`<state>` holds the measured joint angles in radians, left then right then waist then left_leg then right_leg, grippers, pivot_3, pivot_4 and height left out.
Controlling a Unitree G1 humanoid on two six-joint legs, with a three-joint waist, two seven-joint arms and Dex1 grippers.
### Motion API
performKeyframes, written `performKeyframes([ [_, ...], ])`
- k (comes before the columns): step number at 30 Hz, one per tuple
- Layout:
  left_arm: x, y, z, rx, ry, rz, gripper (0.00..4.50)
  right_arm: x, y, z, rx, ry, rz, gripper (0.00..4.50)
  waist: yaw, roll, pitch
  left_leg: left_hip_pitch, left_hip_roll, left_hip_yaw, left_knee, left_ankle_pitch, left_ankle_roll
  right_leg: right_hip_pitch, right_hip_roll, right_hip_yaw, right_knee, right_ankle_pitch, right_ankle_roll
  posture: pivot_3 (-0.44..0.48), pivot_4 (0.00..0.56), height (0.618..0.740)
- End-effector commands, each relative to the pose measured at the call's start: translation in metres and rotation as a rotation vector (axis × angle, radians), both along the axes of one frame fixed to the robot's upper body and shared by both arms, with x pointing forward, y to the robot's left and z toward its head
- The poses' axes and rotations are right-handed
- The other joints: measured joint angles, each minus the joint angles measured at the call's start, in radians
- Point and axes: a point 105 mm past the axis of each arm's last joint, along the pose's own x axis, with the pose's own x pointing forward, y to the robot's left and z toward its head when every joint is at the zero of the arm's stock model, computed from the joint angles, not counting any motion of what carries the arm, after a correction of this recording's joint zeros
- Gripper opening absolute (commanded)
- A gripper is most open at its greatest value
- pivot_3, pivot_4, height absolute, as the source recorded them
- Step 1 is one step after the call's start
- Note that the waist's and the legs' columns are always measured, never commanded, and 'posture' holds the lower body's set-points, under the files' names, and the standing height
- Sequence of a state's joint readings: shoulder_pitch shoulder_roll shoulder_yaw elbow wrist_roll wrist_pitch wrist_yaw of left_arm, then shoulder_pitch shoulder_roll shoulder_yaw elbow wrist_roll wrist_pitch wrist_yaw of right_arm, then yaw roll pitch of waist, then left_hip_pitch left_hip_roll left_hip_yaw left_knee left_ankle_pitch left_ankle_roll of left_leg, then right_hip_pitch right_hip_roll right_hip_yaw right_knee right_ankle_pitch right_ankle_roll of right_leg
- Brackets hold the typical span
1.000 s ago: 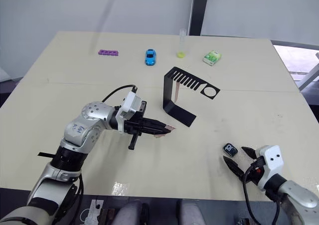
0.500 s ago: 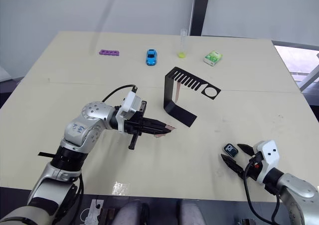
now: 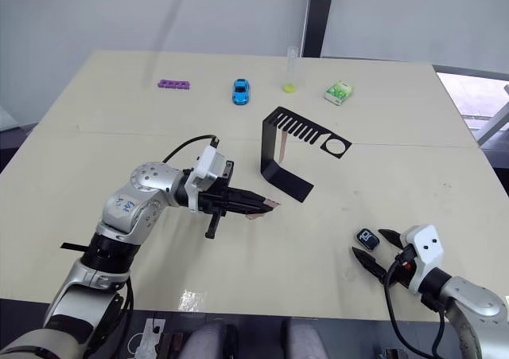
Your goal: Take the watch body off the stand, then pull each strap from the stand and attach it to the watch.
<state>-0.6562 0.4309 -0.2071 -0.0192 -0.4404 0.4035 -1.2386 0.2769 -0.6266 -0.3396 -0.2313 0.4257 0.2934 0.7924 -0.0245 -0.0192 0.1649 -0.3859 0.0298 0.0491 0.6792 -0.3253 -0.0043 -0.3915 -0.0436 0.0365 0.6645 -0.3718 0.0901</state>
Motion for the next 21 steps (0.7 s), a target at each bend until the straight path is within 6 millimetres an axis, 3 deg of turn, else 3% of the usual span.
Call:
performKeyframes([
  [1,-0.002,-0.002,0.007,-0.018,-0.032,-0.011,0.00,-0.001,-0.002,-0.003,-0.032,0.017,0.011,4.47,-0.001,0.000,0.000,0.000,0.000,0.000,0.000,0.000,0.000,0.000,0.000,0.000,0.000,0.000,0.000,0.000,0.150,0.740],
  [4,-0.002,-0.003,0.007,-0.020,-0.032,-0.011,0.00,0.000,-0.004,-0.003,-0.034,0.016,-0.006,3.72,-0.001,0.000,0.000,0.000,0.000,0.000,0.000,0.000,0.000,0.000,0.000,0.000,0.000,0.000,0.000,0.000,0.150,0.740],
  [8,-0.002,-0.003,0.007,-0.022,-0.032,-0.009,0.00,0.000,-0.006,-0.001,-0.038,0.007,-0.015,1.78,0.000,0.000,0.000,0.000,0.000,0.000,0.000,0.000,0.000,0.000,0.000,0.000,0.000,0.000,0.000,0.000,0.150,0.740],
  [9,-0.002,-0.003,0.007,-0.022,-0.031,-0.008,0.00,-0.001,-0.006,0.001,-0.038,0.003,-0.017,1.49,0.000,0.000,0.000,0.000,0.000,0.000,0.000,0.000,0.000,0.000,0.000,0.000,0.001,0.000,0.000,0.000,0.150,0.740],
  [17,-0.001,-0.001,0.005,-0.008,-0.048,-0.006,0.00,-0.006,-0.006,0.024,-0.080,-0.020,0.012,1.50,0.001,0.000,0.000,0.000,0.000,0.000,0.001,0.000,0.000,0.000,0.000,0.000,0.003,0.000,0.000,0.000,0.150,0.740],
  [21,0.005,0.001,-0.003,0.076,-0.210,-0.018,0.00,-0.012,0.016,0.048,-0.034,0.072,0.107,1.50,-0.002,0.000,0.000,0.000,0.000,0.000,0.001,0.000,0.000,0.000,0.000,0.000,0.003,0.000,0.000,0.000,0.150,0.740],
])
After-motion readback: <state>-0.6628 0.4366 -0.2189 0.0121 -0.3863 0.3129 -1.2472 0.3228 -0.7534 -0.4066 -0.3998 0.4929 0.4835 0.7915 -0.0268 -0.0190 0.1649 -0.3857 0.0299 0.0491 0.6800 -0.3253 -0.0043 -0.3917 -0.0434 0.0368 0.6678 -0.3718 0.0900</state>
